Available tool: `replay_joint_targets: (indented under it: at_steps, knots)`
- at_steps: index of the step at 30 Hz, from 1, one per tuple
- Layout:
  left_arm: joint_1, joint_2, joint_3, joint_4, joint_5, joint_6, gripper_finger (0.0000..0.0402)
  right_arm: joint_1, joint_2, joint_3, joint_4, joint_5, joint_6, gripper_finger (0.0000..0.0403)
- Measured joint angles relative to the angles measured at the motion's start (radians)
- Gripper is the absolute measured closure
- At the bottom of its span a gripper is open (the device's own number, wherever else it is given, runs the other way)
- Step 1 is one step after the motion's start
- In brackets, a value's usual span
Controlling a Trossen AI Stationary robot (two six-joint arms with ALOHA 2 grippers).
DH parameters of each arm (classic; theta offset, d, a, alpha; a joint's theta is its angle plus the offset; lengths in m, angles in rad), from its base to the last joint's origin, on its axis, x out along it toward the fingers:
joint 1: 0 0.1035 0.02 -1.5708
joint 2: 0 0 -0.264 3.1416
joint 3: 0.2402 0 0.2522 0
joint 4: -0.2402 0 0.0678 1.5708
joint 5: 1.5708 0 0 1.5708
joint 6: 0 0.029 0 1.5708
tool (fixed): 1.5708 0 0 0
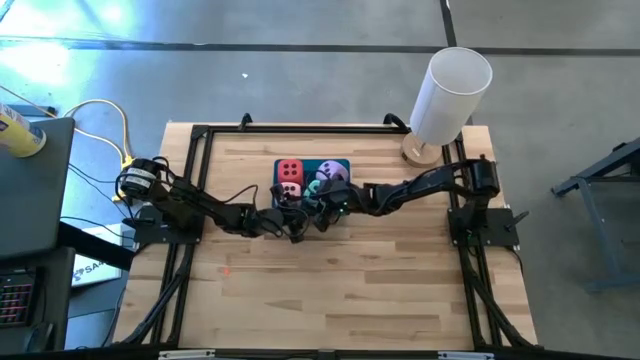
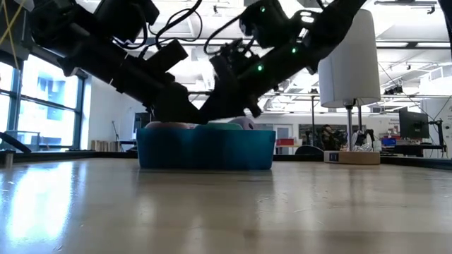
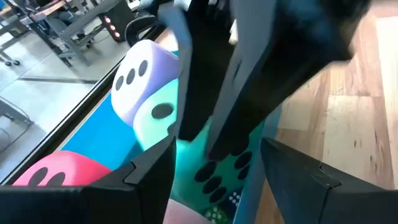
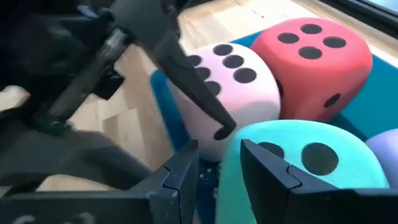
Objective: Pick & Place Dice
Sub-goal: Put the small orange dice into the blue bin
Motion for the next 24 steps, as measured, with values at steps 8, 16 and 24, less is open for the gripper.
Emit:
replay_joint_targets:
  at_steps: [8,16,24]
  knots:
    - [-0.112,-0.043,0.000,-0.017,-0.135,0.014,0.0183,0.045,-0.055,0.001,-0.010,0.071,-0.092,0.0292]
    - [-0.274,-0.152,0.000,-0.147,-0.116,0.053,0.0188,0.097,-0.121,-0.002,-0.102,0.129,-0.119,0.0292]
    - [-0.451,-0.260,0.000,-0.393,-0.051,-0.134,0.0189,0.187,-0.165,0.000,-0.132,0.205,-0.127,0.0292]
